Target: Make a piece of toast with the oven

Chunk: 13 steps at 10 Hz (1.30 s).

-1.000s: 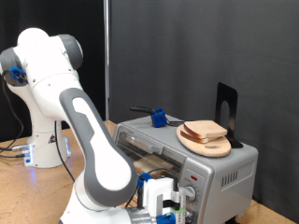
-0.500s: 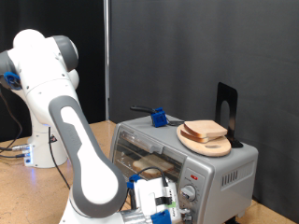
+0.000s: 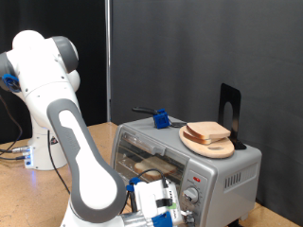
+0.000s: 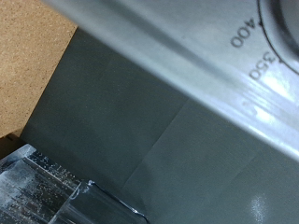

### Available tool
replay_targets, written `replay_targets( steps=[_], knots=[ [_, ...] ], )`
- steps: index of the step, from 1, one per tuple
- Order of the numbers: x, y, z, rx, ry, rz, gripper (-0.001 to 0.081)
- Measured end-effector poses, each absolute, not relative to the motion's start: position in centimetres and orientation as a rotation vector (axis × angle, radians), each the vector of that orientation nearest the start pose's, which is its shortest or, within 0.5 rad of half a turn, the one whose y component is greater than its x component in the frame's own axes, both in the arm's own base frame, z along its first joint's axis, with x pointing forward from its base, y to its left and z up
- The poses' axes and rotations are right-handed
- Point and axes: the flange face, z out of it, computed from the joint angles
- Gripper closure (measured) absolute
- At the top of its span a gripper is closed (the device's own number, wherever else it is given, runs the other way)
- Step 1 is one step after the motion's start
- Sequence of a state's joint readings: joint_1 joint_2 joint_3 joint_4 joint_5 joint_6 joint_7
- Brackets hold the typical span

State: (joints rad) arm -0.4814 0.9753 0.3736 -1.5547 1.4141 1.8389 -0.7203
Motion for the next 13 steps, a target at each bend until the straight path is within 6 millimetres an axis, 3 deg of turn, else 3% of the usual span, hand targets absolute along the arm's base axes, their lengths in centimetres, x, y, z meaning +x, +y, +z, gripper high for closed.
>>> replay_targets(
  steps=[2,3,4,5,6,7,8,9,13],
  knots=[
    [67.4,-3.1,13.2,-1.526,0.387,-0.088,0.0709],
    [67.3,-3.1,13.6,-1.521,0.385,-0.079,0.0638],
    [67.3,-3.2,14.0,-1.524,0.394,-0.069,0.0491],
    [67.2,-3.4,14.3,-1.535,0.411,-0.055,0.0491],
    [66.9,-3.5,14.1,-1.548,0.438,-0.034,0.0309],
    [66.7,-3.6,13.8,-1.566,0.471,0.003,0.0309],
    [66.6,-3.8,13.8,-1.598,0.51,0.054,0.0125],
    [66.4,-3.8,14.0,-1.626,0.544,0.103,0.0034],
    [65.8,-3.5,14.3,-1.634,0.616,0.222,0.0004]
  ],
)
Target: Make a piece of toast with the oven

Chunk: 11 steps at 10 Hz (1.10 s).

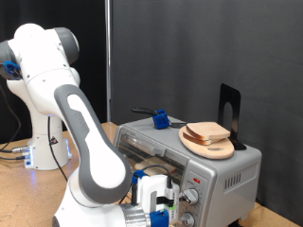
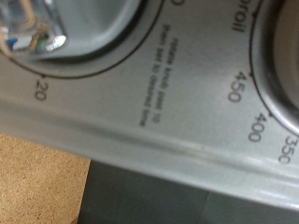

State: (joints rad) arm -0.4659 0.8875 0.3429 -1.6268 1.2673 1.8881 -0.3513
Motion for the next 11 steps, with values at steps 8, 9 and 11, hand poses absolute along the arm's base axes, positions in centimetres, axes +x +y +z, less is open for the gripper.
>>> replay_targets(
  steps=[8,9,11],
  knots=[
    [64.6,-8.1,15.6,-1.604,0.604,0.221,0.0],
    [64.1,-9.9,15.9,-1.598,0.597,0.232,0.0],
    [63.3,-13.3,16.7,-1.586,0.602,0.248,0.0]
  ],
)
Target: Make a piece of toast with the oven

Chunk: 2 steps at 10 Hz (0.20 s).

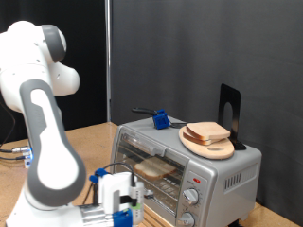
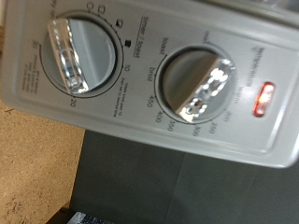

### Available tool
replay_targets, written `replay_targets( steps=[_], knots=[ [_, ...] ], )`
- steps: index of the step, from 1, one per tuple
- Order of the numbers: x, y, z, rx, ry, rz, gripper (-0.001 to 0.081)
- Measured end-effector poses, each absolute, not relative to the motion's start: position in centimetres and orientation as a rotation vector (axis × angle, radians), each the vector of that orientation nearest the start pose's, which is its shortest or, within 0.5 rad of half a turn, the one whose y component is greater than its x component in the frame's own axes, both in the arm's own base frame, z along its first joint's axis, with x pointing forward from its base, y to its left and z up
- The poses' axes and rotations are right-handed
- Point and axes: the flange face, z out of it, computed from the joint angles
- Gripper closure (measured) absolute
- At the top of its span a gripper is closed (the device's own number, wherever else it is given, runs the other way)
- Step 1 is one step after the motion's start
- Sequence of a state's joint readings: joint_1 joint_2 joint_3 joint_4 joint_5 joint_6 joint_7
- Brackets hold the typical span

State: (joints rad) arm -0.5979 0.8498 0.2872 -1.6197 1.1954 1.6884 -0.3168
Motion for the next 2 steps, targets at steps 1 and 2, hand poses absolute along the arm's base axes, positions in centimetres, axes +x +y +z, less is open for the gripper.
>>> replay_targets(
  steps=[1,2],
  knots=[
    [62.9,-14.9,17.3,-1.583,0.61,0.25,0.0],
    [62.5,-16.4,17.9,-1.58,0.615,0.25,0.0]
  ],
)
